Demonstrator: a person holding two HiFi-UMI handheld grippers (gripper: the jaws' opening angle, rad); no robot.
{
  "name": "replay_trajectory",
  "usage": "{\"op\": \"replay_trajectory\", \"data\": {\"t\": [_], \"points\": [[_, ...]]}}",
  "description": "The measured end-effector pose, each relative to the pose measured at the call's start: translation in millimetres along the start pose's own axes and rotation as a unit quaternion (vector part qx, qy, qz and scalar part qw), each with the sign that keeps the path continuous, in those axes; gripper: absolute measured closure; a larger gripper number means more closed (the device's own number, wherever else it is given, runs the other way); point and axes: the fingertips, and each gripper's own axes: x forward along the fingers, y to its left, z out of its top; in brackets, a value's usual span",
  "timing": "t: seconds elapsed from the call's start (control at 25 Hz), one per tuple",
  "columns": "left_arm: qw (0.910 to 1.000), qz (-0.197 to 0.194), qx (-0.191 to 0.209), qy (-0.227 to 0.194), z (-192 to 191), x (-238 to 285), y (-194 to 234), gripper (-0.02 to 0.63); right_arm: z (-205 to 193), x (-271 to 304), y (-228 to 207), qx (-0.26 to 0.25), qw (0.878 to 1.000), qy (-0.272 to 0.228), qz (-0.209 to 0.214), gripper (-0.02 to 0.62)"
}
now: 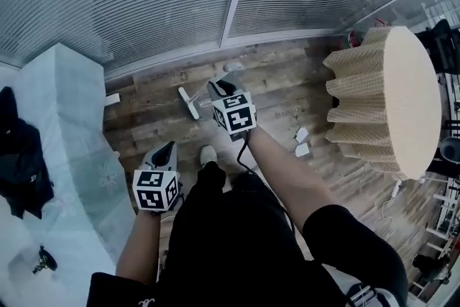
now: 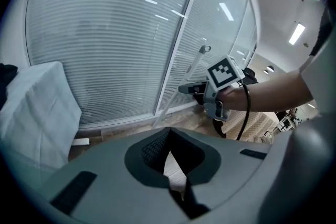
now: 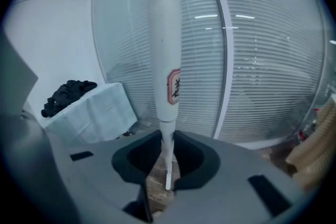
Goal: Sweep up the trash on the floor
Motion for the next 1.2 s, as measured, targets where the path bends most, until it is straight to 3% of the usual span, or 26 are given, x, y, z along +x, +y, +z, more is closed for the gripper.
{"op": "replay_trajectory", "data": {"t": [0.2, 0.36, 0.56, 0.8, 1.2], "points": [[0.9990, 0.006, 0.017, 0.041, -9.0, 6.0, 13.0, 0.607, -12.5, 29.3, -57.9, 0.052, 0.997, -0.004, -0.063, 0.511], [0.9972, -0.005, 0.049, 0.056, 3.1, 22.3, 7.4, 0.607, -30.3, 6.2, -137.8, 0.125, 0.982, -0.015, -0.142, 0.511], [0.9917, -0.049, 0.100, 0.065, 22.2, 49.1, -46.8, 0.608, -91.0, -68.3, -223.0, 0.231, 0.946, -0.015, -0.225, 0.509], [0.9749, -0.117, 0.176, 0.070, 43.2, 83.0, -141.2, 0.607, -156.3, -165.1, -289.0, 0.290, 0.911, -0.030, -0.291, 0.509], [0.9410, -0.184, 0.255, 0.124, 1.2, 104.1, -284.3, 0.607, -281.6, -339.9, -385.8, 0.398, 0.819, -0.072, -0.406, 0.511]]}}
